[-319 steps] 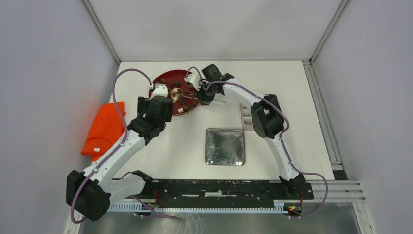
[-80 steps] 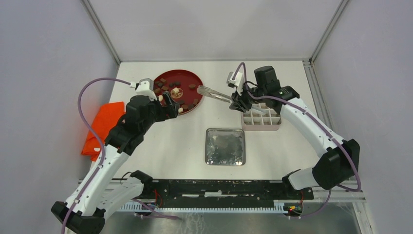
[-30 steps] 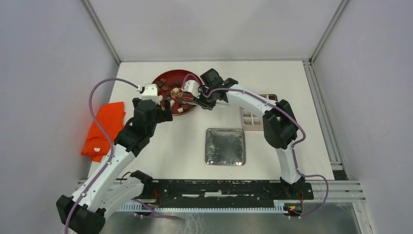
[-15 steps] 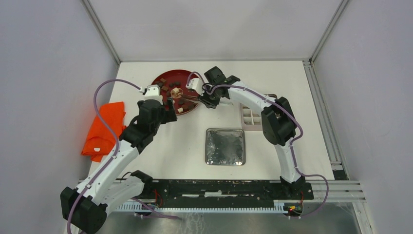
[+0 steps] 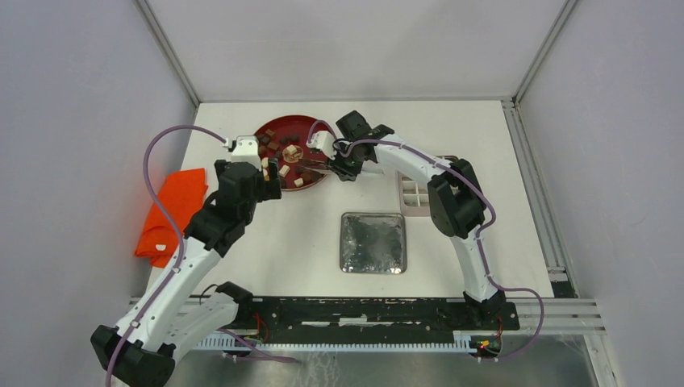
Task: Pack the chocolate
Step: Pick up the fake chocolate from the plate.
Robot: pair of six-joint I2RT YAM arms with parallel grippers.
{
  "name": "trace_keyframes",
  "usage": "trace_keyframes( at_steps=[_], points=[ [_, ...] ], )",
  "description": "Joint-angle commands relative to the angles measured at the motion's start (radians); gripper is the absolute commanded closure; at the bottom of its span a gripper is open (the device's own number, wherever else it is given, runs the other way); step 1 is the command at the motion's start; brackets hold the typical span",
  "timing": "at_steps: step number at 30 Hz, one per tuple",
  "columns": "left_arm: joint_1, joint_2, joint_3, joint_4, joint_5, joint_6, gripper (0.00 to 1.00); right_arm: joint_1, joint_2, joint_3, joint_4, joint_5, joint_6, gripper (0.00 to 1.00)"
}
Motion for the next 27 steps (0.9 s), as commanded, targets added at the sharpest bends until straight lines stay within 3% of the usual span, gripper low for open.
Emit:
trace_keyframes(
  at_steps=[1,27],
  points=[
    [0.004,-0.022,-0.019,0.035,-0.045,0.100,0.04,0.002,-0.006,0.046,0.014,-0.007,-0.013,0.57],
    [0.004,0.002,-0.084,0.085,-0.032,0.069,0.05,0.005,0.063,0.132,-0.021,-0.068,0.002,0.56]
  ],
)
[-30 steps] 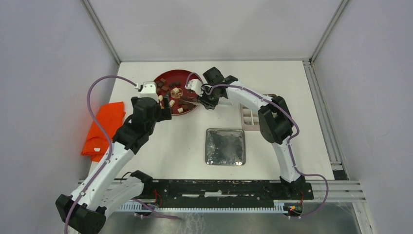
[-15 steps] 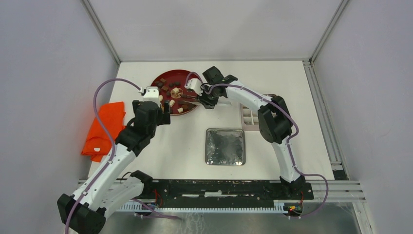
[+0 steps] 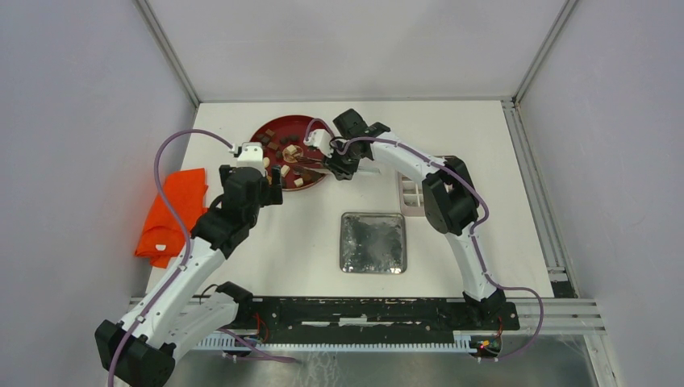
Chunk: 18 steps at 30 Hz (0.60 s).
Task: Pack the chocolate
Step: Pick up the fake chocolate from the plate.
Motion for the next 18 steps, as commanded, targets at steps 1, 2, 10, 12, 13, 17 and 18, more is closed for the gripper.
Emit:
trace_keyframes(
  at_steps=[1,2,10,12,13,17,18],
  points=[
    [0.004,0.004,-0.005,0.041,-0.007,0.031,0.05,0.007,-0.007,0.040,0.003,-0.045,0.003,0.55],
    [0.004,0.006,-0.004,0.041,-0.006,0.031,0.05,0.008,-0.009,0.042,0.003,-0.046,0.003,0.55],
    [0.004,0.005,-0.005,0.041,-0.003,0.031,0.05,0.011,0.019,0.066,-0.009,-0.011,0.001,0.55],
    [0.004,0.006,-0.005,0.041,-0.001,0.031,0.05,0.010,0.026,0.074,-0.013,-0.004,0.003,0.55],
    [0.004,0.007,-0.005,0.041,-0.001,0.032,0.05,0.011,0.030,0.078,-0.015,-0.002,0.003,0.55],
    [0.004,0.010,-0.005,0.042,0.001,0.033,0.05,0.011,0.044,0.099,-0.017,0.025,0.004,0.55],
    [0.004,0.011,-0.004,0.041,0.002,0.033,0.05,0.011,0.046,0.104,-0.016,0.030,0.005,0.55]
  ],
)
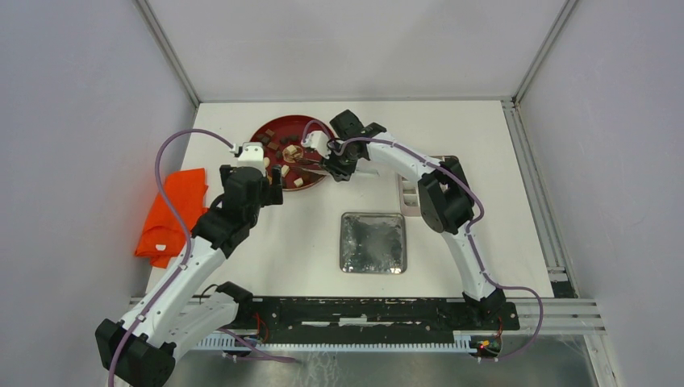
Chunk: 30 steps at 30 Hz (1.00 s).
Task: Pack the chocolate
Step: Pick up the fake chocolate from the plate.
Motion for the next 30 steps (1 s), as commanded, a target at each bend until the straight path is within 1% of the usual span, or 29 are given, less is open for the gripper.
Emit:
trace_keyframes(
  at_steps=[1,4,9,12,16,20,23,25,30],
  points=[
    [0.003,0.005,-0.003,0.041,0.001,0.033,0.05,0.005,0.014,0.069,0.014,0.044,0.011,0.55],
    [0.004,0.006,-0.004,0.040,0.001,0.033,0.05,0.004,0.022,0.083,0.021,0.070,0.024,0.56],
    [0.004,0.008,-0.003,0.041,0.001,0.035,0.05,0.004,0.022,0.089,0.021,0.072,0.025,0.59],
    [0.004,0.009,-0.003,0.041,0.001,0.035,0.05,0.002,0.016,0.081,0.022,0.070,0.023,0.63],
    [0.004,0.010,-0.003,0.041,0.003,0.035,0.05,0.000,-0.009,0.061,0.028,0.060,0.021,0.72],
    [0.004,0.009,-0.003,0.040,0.003,0.037,0.05,-0.010,-0.044,0.052,0.035,0.033,0.030,0.88],
    [0.003,0.006,-0.003,0.039,0.001,0.036,0.05,-0.022,-0.079,0.037,0.042,-0.002,0.042,0.95],
    [0.004,0.005,-0.003,0.039,0.001,0.037,0.05,-0.029,-0.101,0.023,0.048,-0.025,0.050,0.97],
    [0.004,0.003,-0.004,0.037,-0.001,0.035,0.05,-0.044,-0.152,-0.007,0.050,-0.058,0.057,0.98]
  ],
)
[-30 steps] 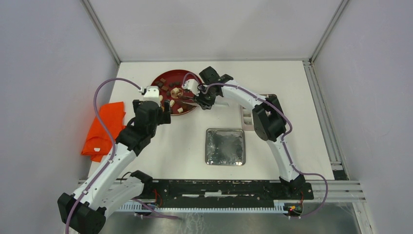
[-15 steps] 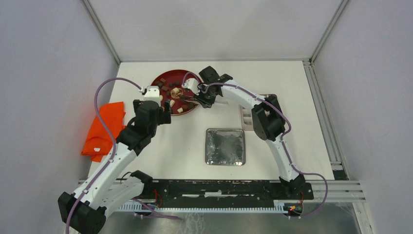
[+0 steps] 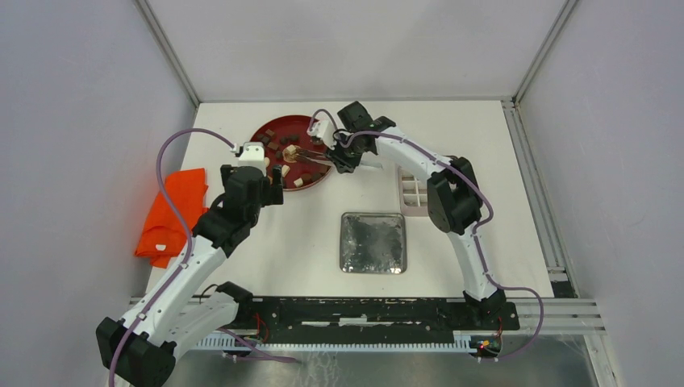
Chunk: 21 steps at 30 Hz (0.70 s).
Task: Pack the chocolate
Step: Pick up the fake chocolate from the plate.
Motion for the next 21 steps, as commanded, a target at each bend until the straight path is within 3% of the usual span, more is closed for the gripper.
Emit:
trace_keyframes(
  at_steps=[1,9,21],
  points=[
    [0.004,-0.005,-0.005,0.035,-0.002,0.035,0.05,-0.016,-0.136,-0.023,0.044,-0.060,0.018,0.98],
    [0.005,-0.009,-0.005,0.035,0.002,0.034,0.05,-0.099,-0.421,-0.343,0.108,-0.101,-0.008,0.98],
    [0.004,-0.011,0.000,0.034,0.049,0.034,0.05,-0.418,-0.860,-0.873,0.138,-0.120,-0.045,0.97]
  ],
)
